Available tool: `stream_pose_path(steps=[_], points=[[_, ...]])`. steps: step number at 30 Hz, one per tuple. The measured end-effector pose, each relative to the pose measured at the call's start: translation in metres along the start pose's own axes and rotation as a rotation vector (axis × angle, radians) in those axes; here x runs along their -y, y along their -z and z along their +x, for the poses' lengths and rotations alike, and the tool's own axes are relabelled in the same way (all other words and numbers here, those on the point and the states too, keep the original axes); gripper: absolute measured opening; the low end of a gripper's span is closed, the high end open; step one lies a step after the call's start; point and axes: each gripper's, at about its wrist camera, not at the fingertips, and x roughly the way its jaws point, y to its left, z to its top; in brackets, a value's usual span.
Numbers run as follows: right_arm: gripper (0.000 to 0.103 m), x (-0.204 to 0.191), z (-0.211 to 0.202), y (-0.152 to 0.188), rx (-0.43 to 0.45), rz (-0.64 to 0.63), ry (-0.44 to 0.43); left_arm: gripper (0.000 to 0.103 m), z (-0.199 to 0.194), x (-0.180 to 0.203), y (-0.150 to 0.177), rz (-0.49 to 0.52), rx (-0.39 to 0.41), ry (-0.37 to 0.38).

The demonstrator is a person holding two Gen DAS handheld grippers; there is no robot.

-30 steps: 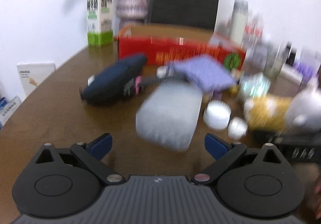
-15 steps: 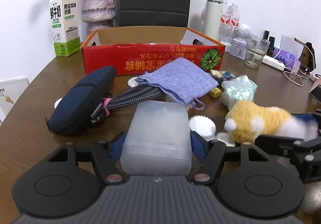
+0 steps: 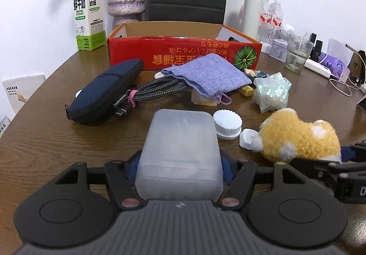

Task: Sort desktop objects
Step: 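Carry plastic box and plush into the red cardboard box and open both grippers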

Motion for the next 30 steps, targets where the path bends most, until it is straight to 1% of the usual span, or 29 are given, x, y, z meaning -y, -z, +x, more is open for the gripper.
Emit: stream_pose_path(steps=[1, 5, 8, 10, 13, 15, 16, 19, 20, 21, 22, 24, 25, 27, 29, 30], points=[[0.062, 0.002, -0.002, 0.001, 0.002, 0.017, -0.016, 0.066, -0.005, 0.0, 0.0, -0.008, 0.015, 0.011], [0.058, -0.001, -0.021, 0.001, 0.062, -0.019, 0.004, 0.066, -0.038, -0.001, -0.007, -0.024, 0.1, 0.033], [0.058, -0.004, -0.047, -0.013, 0.127, -0.032, -0.044, 0.066, -0.06, -0.007, -0.028, -0.05, 0.173, 0.049], [0.058, -0.008, -0.064, -0.026, 0.178, -0.066, -0.064, 0.066, -0.07, -0.017, -0.049, -0.081, 0.211, 0.066], [0.059, -0.009, -0.087, -0.053, 0.213, -0.137, -0.111, 0.066, -0.071, -0.031, -0.085, -0.096, 0.23, 0.081], [0.059, -0.006, -0.098, -0.079, 0.231, -0.168, -0.142, 0.066, -0.063, -0.038, -0.113, -0.101, 0.231, 0.077], [0.059, -0.005, -0.1, -0.092, 0.24, -0.183, -0.158, 0.066, -0.057, -0.041, -0.128, -0.105, 0.227, 0.077], [0.059, -0.004, -0.098, -0.146, 0.273, -0.231, -0.18, 0.066, -0.027, -0.047, -0.174, -0.104, 0.184, 0.071], [0.059, -0.006, -0.092, -0.168, 0.277, -0.254, -0.181, 0.066, -0.015, -0.047, -0.188, -0.091, 0.171, 0.068], [0.059, -0.004, -0.083, -0.189, 0.273, -0.264, -0.18, 0.067, 0.004, -0.046, -0.205, -0.076, 0.158, 0.049], [0.059, -0.005, -0.071, -0.211, 0.263, -0.272, -0.181, 0.067, 0.019, -0.046, -0.216, -0.069, 0.144, 0.026], [0.059, -0.004, -0.036, -0.257, 0.223, -0.279, -0.18, 0.067, 0.061, -0.043, -0.242, -0.058, 0.088, -0.016], [0.059, -0.005, -0.017, -0.275, 0.199, -0.293, -0.164, 0.067, 0.078, -0.044, -0.251, -0.054, 0.062, -0.029], [0.059, -0.004, 0.035, -0.312, 0.116, -0.298, -0.114, 0.067, 0.119, -0.043, -0.267, -0.054, 0.007, -0.065], [0.059, 0.0, 0.086, -0.333, 0.04, -0.3, -0.054, 0.067, 0.152, -0.041, -0.273, -0.029, -0.03, -0.103], [0.059, 0.003, 0.114, -0.34, -0.003, -0.305, -0.03, 0.067, 0.173, -0.042, -0.274, -0.03, -0.063, -0.132]])
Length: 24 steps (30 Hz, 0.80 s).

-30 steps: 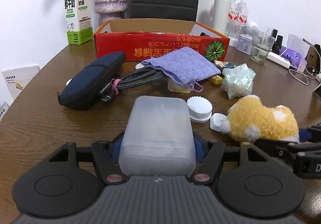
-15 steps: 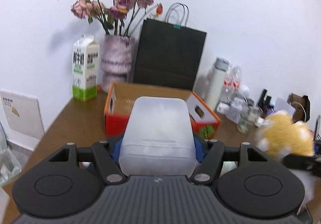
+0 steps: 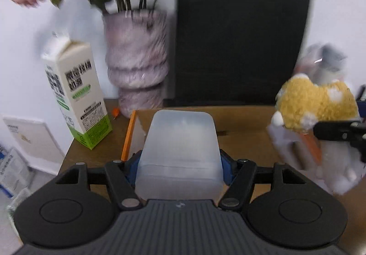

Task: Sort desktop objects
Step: 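Carry plastic box and plush into the red cardboard box and open both grippers, then withdraw both grippers from the red box back over the table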

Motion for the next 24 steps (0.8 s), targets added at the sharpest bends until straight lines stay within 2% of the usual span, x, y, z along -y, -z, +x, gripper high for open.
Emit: stream_pose_path(steps=[2, 5, 10, 12, 13, 16, 19, 24], points=[[0.06, 0.012, 0.049, -0.002, -0.078, 0.018, 0.01, 0.067, 0.031, -0.001, -0.001, 0.006, -0.062, -0.037], [0.06, 0.024, 0.108, 0.006, -0.169, 0.027, 0.022, 0.067, 0.066, -0.001, 0.002, 0.018, -0.111, -0.085], [0.061, 0.027, 0.164, 0.026, -0.254, -0.003, 0.04, 0.07, 0.095, -0.004, 0.001, 0.013, -0.185, -0.092], [0.064, 0.025, 0.18, 0.031, -0.274, -0.047, 0.09, 0.071, 0.095, -0.005, 0.001, 0.006, -0.181, -0.088], [0.064, 0.025, 0.185, 0.033, -0.276, -0.066, 0.122, 0.076, 0.092, -0.005, 0.001, 0.007, -0.175, -0.086], [0.066, 0.023, 0.185, 0.031, -0.26, -0.09, 0.195, 0.081, 0.075, -0.005, -0.005, -0.004, -0.154, -0.084], [0.066, 0.021, 0.158, 0.02, -0.181, -0.086, 0.243, 0.084, 0.047, -0.007, -0.014, -0.023, -0.125, -0.064], [0.072, 0.011, 0.095, 0.002, -0.099, -0.071, 0.216, 0.098, -0.008, -0.013, -0.019, -0.034, -0.067, -0.072]])
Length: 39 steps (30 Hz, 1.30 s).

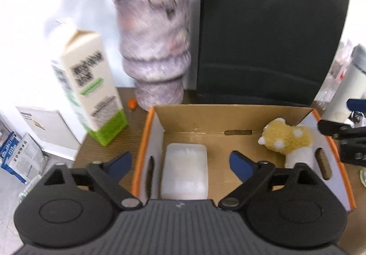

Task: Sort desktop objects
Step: 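Withdraw both grippers from the red box back over the table, then grasp the navy blue pouch with left gripper while right grasps iridescent plastic bag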

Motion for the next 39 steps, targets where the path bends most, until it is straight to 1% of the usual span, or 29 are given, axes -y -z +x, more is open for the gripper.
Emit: stream_pose_path(steps=[2, 4, 6, 8, 9, 11, 12, 14, 15, 16, 17, 20, 22, 24, 27, 29, 30, 32, 34, 37, 39], points=[[0.074, -0.002, -0.032, 0.0, 0.045, 0.001, -0.014, 0.098, -0.018, -0.009, 0.007, -0.011, 0.009, -0.003], [0.08, -0.007, -0.061, 0.002, 0.088, -0.007, -0.022, 0.101, -0.044, -0.022, 0.02, -0.052, 0.026, -0.011], [0.082, -0.012, -0.095, 0.014, 0.128, -0.006, -0.033, 0.103, -0.076, -0.034, 0.042, -0.072, 0.08, -0.001], [0.083, -0.018, -0.128, 0.028, 0.161, 0.01, -0.048, 0.103, -0.106, -0.044, 0.069, -0.033, 0.135, 0.023], [0.085, -0.022, -0.142, 0.034, 0.176, 0.019, -0.061, 0.103, -0.125, -0.05, 0.088, -0.012, 0.168, 0.031], [0.091, -0.03, -0.179, 0.062, 0.215, 0.025, -0.101, 0.103, -0.158, -0.061, 0.122, 0.003, 0.225, 0.046], [0.096, -0.033, -0.193, 0.076, 0.233, 0.032, -0.116, 0.103, -0.176, -0.066, 0.147, -0.001, 0.263, 0.062], [0.098, -0.044, -0.223, 0.112, 0.265, 0.054, -0.14, 0.103, -0.201, -0.071, 0.189, -0.022, 0.317, 0.09], [0.101, -0.047, -0.235, 0.127, 0.28, 0.066, -0.153, 0.103, -0.211, -0.072, 0.214, -0.03, 0.334, 0.101], [0.103, -0.051, -0.247, 0.145, 0.292, 0.082, -0.173, 0.103, -0.216, -0.072, 0.23, -0.044, 0.342, 0.106], [0.103, -0.057, -0.258, 0.165, 0.303, 0.102, -0.191, 0.103, -0.22, -0.071, 0.25, -0.06, 0.34, 0.102], [0.103, -0.077, -0.276, 0.214, 0.311, 0.152, -0.196, 0.103, -0.229, -0.067, 0.299, -0.108, 0.346, 0.071], [0.103, -0.093, -0.288, 0.248, 0.338, 0.173, -0.179, 0.103, -0.23, -0.062, 0.328, -0.127, 0.34, 0.033], [0.103, -0.111, -0.294, 0.28, 0.363, 0.188, -0.124, 0.103, -0.228, -0.055, 0.35, -0.124, 0.318, 0.02], [0.103, -0.132, -0.293, 0.32, 0.354, 0.251, -0.051, 0.103, -0.227, -0.046, 0.37, -0.089, 0.314, 0.045], [0.103, -0.142, -0.291, 0.345, 0.356, 0.272, -0.022, 0.103, -0.226, -0.042, 0.377, -0.078, 0.304, 0.046], [0.103, -0.145, -0.289, 0.352, 0.35, 0.276, -0.014, 0.103, -0.225, -0.04, 0.378, -0.069, 0.302, 0.056], [0.103, -0.15, -0.286, 0.36, 0.325, 0.256, -0.021, 0.103, -0.22, -0.036, 0.377, -0.062, 0.302, 0.064], [0.103, -0.156, -0.285, 0.367, 0.338, 0.228, -0.01, 0.103, -0.213, -0.035, 0.378, -0.063, 0.287, 0.063], [0.103, -0.162, -0.28, 0.366, 0.356, 0.195, 0.046, 0.103, -0.2, -0.036, 0.37, -0.06, 0.254, 0.085], [0.103, -0.163, -0.277, 0.363, 0.38, 0.182, 0.092, 0.103, -0.19, -0.041, 0.358, -0.071, 0.246, 0.104]])
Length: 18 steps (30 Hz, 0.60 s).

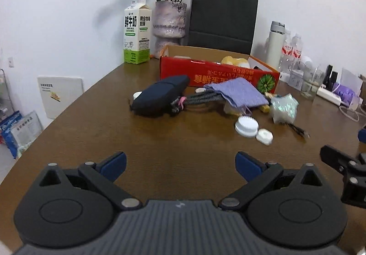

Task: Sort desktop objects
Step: 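Grasp the navy blue pouch with left gripper while right grasps iridescent plastic bag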

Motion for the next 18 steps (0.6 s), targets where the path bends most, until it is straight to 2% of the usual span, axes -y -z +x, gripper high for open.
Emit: stream_pose_path(steps=[3, 5, 7, 11, 14, 15, 16, 17, 18], points=[[0.102, 0.007, 0.013, -0.007, 0.008, 0.016, -0.013, 0.103, 0.02, -0.012, -0.023, -0.005, -0.01, 0.014], [0.101, 0.012, 0.031, -0.014, -0.021, 0.042, -0.023, 0.103, 0.043, -0.018, -0.044, 0.024, 0.002, 0.029], [0.101, 0.019, 0.054, -0.022, -0.057, 0.079, -0.015, 0.103, 0.07, -0.023, -0.061, 0.058, 0.001, 0.014], [0.101, 0.03, 0.112, -0.041, -0.15, 0.122, -0.014, 0.103, 0.126, -0.038, -0.092, 0.06, -0.069, 0.056], [0.097, 0.035, 0.14, -0.05, -0.137, 0.174, -0.005, 0.103, 0.163, -0.05, -0.108, 0.012, -0.118, 0.114], [0.091, 0.036, 0.147, -0.052, -0.135, 0.18, 0.003, 0.103, 0.173, -0.052, -0.111, -0.005, -0.14, 0.114], [0.081, 0.035, 0.156, -0.053, -0.142, 0.178, 0.012, 0.103, 0.181, -0.054, -0.112, -0.024, -0.159, 0.115], [0.074, 0.035, 0.164, -0.053, -0.162, 0.173, 0.02, 0.103, 0.187, -0.056, -0.113, -0.037, -0.175, 0.14], [0.057, 0.035, 0.17, -0.053, -0.176, 0.173, 0.021, 0.101, 0.193, -0.059, -0.112, -0.048, -0.194, 0.173]])
